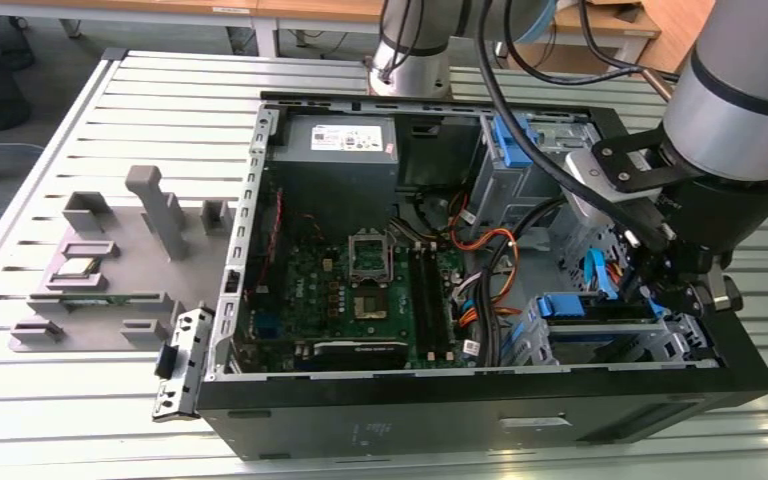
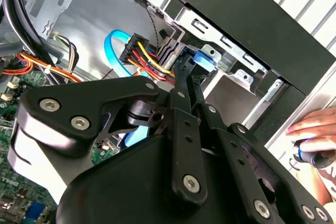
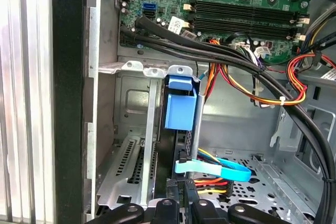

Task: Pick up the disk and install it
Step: 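Insert the second disk wire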

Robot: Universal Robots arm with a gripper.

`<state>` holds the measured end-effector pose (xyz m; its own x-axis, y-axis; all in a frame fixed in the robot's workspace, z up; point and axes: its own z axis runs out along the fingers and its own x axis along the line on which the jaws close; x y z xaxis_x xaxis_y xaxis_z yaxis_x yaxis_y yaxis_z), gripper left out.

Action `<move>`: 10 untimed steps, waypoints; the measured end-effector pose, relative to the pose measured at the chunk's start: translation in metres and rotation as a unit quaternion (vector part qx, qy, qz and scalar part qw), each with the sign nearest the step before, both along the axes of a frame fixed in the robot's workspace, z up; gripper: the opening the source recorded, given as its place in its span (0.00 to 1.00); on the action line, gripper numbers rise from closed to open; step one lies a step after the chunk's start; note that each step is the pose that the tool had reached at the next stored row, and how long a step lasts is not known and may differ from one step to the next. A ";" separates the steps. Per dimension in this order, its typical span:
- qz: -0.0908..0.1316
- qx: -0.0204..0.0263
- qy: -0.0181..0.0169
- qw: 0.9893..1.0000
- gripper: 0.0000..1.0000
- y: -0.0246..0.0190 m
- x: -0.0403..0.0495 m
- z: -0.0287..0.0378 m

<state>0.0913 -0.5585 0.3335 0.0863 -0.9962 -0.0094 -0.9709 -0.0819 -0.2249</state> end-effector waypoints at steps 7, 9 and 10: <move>0.000 0.000 0.000 1.000 0.16 0.0000 0.0000 -0.0020; 0.000 0.000 0.000 1.000 0.16 0.0000 0.0000 -0.0021; 0.000 0.000 0.000 1.000 0.16 0.0001 0.0000 -0.0025</move>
